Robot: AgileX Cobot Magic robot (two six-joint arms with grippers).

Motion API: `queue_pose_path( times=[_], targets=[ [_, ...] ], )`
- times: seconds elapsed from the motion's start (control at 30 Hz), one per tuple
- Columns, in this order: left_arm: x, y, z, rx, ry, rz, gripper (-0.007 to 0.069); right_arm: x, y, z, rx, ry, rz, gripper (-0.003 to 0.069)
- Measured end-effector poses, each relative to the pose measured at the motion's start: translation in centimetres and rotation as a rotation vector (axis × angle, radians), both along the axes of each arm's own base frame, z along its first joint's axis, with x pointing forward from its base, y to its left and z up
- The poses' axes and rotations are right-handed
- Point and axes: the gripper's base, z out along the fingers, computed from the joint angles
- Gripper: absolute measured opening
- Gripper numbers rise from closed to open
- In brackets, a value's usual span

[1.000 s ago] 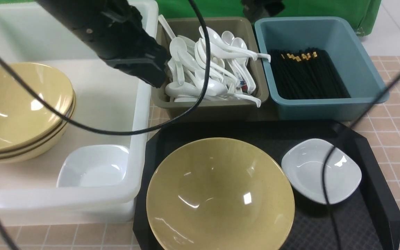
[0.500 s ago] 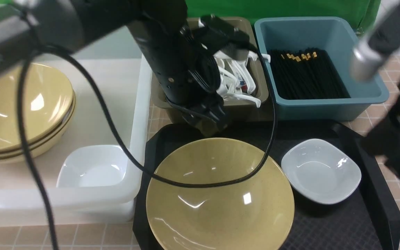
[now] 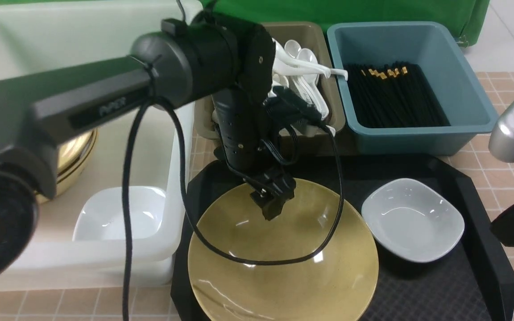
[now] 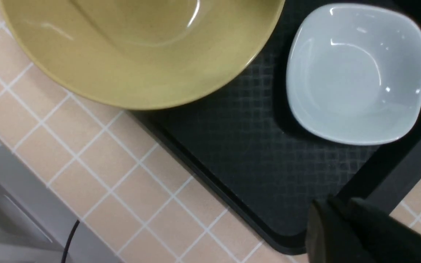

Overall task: On brown table put chopsticks spoon bowls plates into blue grey white boxes.
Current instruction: 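Grasp the large bowl on the tray by its rim, then place the tan bowl onto the bowl stack in the left bin with the left gripper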

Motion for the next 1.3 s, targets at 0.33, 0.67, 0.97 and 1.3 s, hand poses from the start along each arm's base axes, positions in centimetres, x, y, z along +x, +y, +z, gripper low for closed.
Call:
queue_pose_path(
  times=[0.33,0.67,0.97,1.3],
  targets=[
    [-0.3,0.1,-1.0,0.034,0.081,0.077,0.0163,0.5,0.3,0.3,0.026,-0.068,0.017,0.0097],
    [-1.4,0.8,4.3,-0.064,-0.012,0.140,0.0009,1.3,0.7,1.2,0.049,-0.162,0.053,0.0038],
    [-3.7,9.3,15.9,-0.314,-0.210,0.325,0.0006,1.6,4.2,6.8,0.139,-0.300,0.187,0.0038],
    [-7.8,23.2,19.0,-0.371,-0.355,0.715,0.0006,3.3,13.7,8.0,0.166,-0.289,0.433,0.0038]
  ],
)
